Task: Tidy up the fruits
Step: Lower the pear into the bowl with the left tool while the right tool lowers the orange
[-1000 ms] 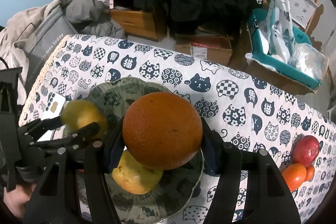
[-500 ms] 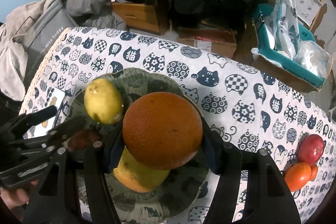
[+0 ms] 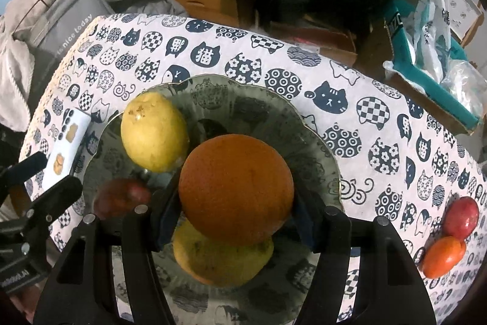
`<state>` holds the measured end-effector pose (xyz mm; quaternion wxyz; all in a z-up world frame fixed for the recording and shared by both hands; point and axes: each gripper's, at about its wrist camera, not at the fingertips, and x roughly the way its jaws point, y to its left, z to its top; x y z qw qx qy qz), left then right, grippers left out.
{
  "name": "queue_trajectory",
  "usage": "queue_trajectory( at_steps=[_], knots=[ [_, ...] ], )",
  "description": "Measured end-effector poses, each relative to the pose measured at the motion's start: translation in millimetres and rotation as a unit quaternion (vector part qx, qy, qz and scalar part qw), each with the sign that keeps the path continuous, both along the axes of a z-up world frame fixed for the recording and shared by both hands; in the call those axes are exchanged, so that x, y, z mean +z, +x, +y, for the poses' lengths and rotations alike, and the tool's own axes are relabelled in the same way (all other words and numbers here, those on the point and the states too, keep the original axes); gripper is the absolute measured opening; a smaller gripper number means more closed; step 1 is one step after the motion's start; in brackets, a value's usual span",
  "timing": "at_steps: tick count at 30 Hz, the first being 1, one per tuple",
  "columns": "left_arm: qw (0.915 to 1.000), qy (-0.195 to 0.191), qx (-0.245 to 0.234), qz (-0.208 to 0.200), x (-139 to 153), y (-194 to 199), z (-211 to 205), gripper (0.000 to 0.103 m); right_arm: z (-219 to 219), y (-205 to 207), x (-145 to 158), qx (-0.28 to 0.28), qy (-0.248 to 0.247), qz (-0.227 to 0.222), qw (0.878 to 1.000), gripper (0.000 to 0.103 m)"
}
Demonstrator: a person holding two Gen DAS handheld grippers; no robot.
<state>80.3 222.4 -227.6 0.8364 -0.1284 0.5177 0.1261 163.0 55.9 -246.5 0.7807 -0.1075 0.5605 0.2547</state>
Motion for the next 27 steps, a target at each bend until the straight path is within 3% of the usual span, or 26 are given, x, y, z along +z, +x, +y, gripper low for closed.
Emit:
queue_trajectory(
  at_steps=[7, 11, 16, 27],
  knots=[
    [0.9999, 0.012, 0.005, 0.001, 4, -4, 2, 0.082, 1, -1, 2, -0.003, -0.006, -0.010, 1.000, 0.066],
    [0.9998, 0.017, 0.005, -0.004, 8, -6, 0, 0.088, -2, -1, 11, -0.006, 0.005, -0.021, 1.000, 0.075],
    [0.9997, 0.023, 0.001, -0.013, 18, -8, -6, 0.088, -7, -3, 25, -0.013, 0.013, -0.035, 0.999, 0.075],
    [0.9978, 0.030, -0.017, -0.056, 58, -17, -26, 0.091, -38, -19, 94, -0.033, 0.027, -0.123, 0.991, 0.075]
  ],
)
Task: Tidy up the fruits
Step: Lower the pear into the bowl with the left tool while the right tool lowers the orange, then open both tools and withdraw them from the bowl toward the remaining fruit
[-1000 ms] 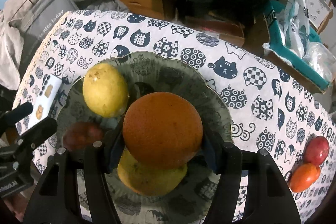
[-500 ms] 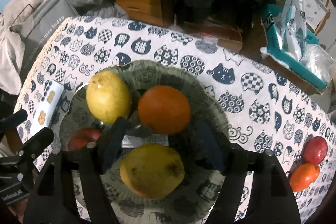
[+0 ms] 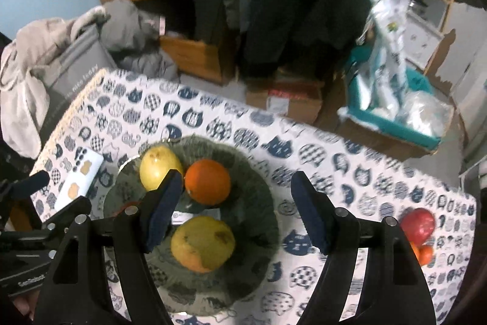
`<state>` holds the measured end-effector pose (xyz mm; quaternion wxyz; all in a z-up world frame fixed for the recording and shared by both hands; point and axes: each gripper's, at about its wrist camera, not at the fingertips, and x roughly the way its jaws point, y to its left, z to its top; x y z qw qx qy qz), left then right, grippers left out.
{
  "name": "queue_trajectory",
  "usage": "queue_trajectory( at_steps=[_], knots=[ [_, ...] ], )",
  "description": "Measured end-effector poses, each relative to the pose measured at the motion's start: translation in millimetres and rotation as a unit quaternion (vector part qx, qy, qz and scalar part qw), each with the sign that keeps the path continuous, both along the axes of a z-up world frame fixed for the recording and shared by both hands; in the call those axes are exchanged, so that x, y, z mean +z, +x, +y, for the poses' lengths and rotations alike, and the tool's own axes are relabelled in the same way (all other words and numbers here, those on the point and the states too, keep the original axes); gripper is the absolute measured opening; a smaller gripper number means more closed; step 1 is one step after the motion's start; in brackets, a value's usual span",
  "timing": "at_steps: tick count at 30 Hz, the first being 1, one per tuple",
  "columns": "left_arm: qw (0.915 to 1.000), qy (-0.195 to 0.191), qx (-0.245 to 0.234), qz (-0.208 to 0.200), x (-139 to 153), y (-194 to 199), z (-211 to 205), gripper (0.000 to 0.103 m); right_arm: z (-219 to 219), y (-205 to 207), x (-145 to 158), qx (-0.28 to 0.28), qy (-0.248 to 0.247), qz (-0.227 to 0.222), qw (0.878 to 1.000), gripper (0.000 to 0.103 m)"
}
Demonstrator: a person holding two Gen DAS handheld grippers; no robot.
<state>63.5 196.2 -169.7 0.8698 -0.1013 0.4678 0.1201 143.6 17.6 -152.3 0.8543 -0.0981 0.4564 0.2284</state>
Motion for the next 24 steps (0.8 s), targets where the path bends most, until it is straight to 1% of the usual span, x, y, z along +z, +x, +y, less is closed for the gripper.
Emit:
queue_trajectory(
  at_steps=[3, 8, 10, 12, 20, 24],
  knots=[
    [0.9998, 0.006, -0.011, -0.015, 14, -4, -10, 0.093, -11, -8, 20, -0.006, 0.001, -0.026, 1.000, 0.075],
    [0.9987, 0.012, -0.024, -0.044, 38, -11, -23, 0.094, -30, -22, 48, -0.015, 0.011, -0.059, 0.998, 0.075],
    [0.9980, 0.015, -0.028, -0.054, 47, -15, -26, 0.096, -38, -29, 61, -0.017, 0.014, -0.074, 0.997, 0.075],
    [0.9972, 0.020, -0.031, -0.066, 56, -18, -30, 0.101, -45, -36, 73, -0.021, 0.015, -0.089, 0.996, 0.076],
    [0.9925, 0.028, -0.048, -0.109, 90, -35, -46, 0.103, -72, -65, 115, -0.027, 0.026, -0.140, 0.989, 0.081],
    [0.9904, 0.032, -0.053, -0.124, 102, -41, -53, 0.102, -86, -82, 133, -0.031, 0.032, -0.167, 0.985, 0.084]
  ],
)
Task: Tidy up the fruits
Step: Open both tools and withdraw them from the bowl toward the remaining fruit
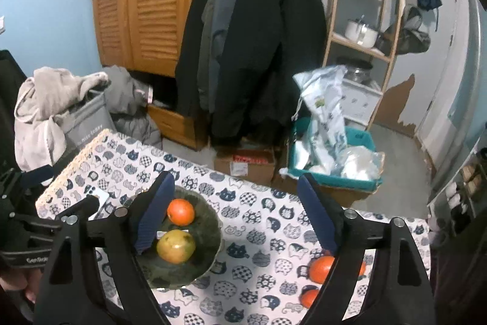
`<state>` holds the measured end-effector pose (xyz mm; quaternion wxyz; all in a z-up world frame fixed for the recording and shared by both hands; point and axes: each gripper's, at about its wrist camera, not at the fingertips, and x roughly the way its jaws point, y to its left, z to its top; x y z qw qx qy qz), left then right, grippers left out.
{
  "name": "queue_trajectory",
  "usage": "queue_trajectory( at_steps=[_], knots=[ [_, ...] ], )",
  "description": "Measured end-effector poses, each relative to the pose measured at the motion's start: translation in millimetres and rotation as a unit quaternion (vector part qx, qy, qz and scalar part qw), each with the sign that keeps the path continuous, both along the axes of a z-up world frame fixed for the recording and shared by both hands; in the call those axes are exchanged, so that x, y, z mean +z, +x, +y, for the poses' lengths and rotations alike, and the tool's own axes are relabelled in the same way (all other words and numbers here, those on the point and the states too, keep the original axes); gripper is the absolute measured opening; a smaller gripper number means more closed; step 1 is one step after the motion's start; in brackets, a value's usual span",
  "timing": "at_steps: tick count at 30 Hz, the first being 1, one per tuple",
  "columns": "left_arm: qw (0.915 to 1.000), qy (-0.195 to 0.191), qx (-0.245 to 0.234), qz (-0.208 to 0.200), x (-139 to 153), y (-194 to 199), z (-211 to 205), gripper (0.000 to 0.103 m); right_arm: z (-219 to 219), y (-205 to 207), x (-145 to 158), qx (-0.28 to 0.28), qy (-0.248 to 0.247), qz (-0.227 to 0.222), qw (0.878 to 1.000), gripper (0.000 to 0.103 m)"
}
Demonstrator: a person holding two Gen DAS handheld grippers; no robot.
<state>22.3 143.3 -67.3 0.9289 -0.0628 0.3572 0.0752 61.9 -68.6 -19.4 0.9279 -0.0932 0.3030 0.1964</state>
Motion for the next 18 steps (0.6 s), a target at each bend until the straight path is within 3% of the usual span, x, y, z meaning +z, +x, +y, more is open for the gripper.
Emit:
queue_trajectory(
  at_steps=[9, 18],
  knots=[
    [0.9993, 0.000, -0.022, -0.030, 22, -11, -21, 0.103, -33, -29, 27, -0.021, 0.007, -0.054, 0.998, 0.087],
    [0.9974, 0.001, -0.052, -0.049, 36, -13, -48, 0.103, -62, -45, 32, -0.034, 0.004, -0.074, 0.997, 0.087]
  ],
)
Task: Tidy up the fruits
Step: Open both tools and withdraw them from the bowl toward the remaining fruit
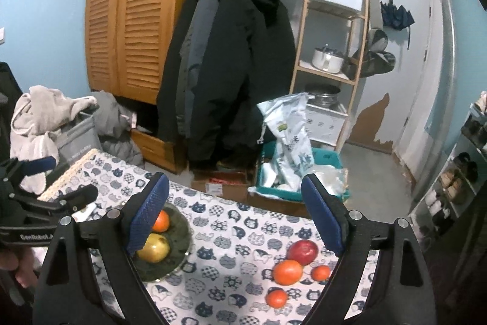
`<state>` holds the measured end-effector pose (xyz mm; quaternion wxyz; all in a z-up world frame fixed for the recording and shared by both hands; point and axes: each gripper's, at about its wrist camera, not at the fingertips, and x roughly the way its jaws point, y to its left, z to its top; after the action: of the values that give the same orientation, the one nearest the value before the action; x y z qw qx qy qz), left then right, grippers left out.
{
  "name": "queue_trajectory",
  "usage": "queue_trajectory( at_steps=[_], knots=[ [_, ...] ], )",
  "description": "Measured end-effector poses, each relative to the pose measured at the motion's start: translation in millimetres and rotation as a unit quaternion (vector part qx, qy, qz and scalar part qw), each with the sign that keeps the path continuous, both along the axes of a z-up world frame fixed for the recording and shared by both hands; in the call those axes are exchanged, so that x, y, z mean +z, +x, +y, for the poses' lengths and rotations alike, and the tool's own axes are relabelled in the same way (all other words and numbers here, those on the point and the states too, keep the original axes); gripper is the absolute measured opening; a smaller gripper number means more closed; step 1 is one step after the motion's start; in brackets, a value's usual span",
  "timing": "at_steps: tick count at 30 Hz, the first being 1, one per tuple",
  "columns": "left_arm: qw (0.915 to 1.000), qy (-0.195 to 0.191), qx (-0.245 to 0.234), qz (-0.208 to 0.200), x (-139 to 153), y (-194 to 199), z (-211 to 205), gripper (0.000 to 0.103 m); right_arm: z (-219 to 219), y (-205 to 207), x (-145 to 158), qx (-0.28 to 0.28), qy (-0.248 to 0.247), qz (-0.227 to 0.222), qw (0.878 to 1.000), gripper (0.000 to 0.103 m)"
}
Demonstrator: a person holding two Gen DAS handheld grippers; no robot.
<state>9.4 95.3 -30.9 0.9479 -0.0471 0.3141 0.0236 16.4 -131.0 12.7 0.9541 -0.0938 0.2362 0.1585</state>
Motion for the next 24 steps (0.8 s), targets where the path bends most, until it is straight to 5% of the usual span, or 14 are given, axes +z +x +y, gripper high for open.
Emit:
queue_trajectory(
  at_steps=[24],
  knots=[
    [0.9971, 0.033, -0.067, 0.016, -5, 20, -89, 0.103, -112, 3, -25, -0.102, 0.016, 0.036, 0.994, 0.088]
  ],
)
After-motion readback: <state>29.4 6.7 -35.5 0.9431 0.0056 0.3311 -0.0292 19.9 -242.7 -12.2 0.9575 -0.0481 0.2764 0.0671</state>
